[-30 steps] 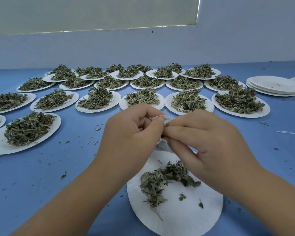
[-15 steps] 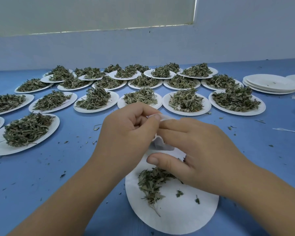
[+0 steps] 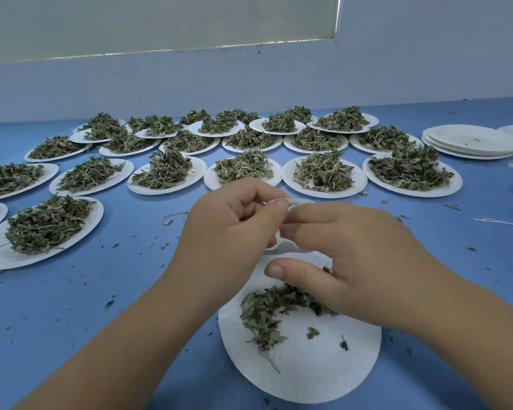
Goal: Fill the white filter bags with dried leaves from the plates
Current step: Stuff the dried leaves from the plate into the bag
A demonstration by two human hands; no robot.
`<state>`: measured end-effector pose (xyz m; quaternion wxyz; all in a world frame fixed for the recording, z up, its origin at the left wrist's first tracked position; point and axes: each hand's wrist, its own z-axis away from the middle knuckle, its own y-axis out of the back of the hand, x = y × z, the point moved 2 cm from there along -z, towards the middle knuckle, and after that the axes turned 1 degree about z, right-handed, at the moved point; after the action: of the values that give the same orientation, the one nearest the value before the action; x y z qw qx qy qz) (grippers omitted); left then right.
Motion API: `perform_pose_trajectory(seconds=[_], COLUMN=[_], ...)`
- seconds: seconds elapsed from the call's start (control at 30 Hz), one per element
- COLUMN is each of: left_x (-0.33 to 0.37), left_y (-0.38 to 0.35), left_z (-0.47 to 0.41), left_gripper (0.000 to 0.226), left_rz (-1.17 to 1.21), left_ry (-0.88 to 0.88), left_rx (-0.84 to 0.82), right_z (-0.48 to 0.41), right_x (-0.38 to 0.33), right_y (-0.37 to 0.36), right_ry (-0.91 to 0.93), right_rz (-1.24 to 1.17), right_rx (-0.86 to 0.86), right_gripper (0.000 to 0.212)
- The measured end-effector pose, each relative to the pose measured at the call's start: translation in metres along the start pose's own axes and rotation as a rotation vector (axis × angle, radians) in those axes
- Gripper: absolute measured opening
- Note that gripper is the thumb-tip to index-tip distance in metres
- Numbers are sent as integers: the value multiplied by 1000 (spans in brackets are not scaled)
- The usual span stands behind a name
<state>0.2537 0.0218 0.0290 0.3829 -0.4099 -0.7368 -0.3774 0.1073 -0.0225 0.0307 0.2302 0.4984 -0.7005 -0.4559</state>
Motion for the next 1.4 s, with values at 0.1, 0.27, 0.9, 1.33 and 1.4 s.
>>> perform_pose_trajectory(seconds=[0.1, 0.27, 0.9, 1.33, 1.4], left_x=[-1, -1, -2, -3, -3], left_y=[3, 14, 18, 16, 16], left_z=[-1, -5, -8, -8, -8], left_gripper=[17, 18, 21, 15, 16], left_rz=[-3, 5, 38, 6, 7], left_ry=[0, -5, 5, 16, 19], left_rx=[39, 115, 176, 172, 168], right_z=[0, 1, 18, 19, 20], right_x=[5, 19, 36, 27, 25], right_y=[4, 21, 3, -15, -15], right_ry=[-19, -135, -220, -104, -80], right_rz=[-110, -472, -145, -121, -132], right_rx=[26, 226, -641, -610, -629], right_gripper=[45, 16, 55, 65, 58])
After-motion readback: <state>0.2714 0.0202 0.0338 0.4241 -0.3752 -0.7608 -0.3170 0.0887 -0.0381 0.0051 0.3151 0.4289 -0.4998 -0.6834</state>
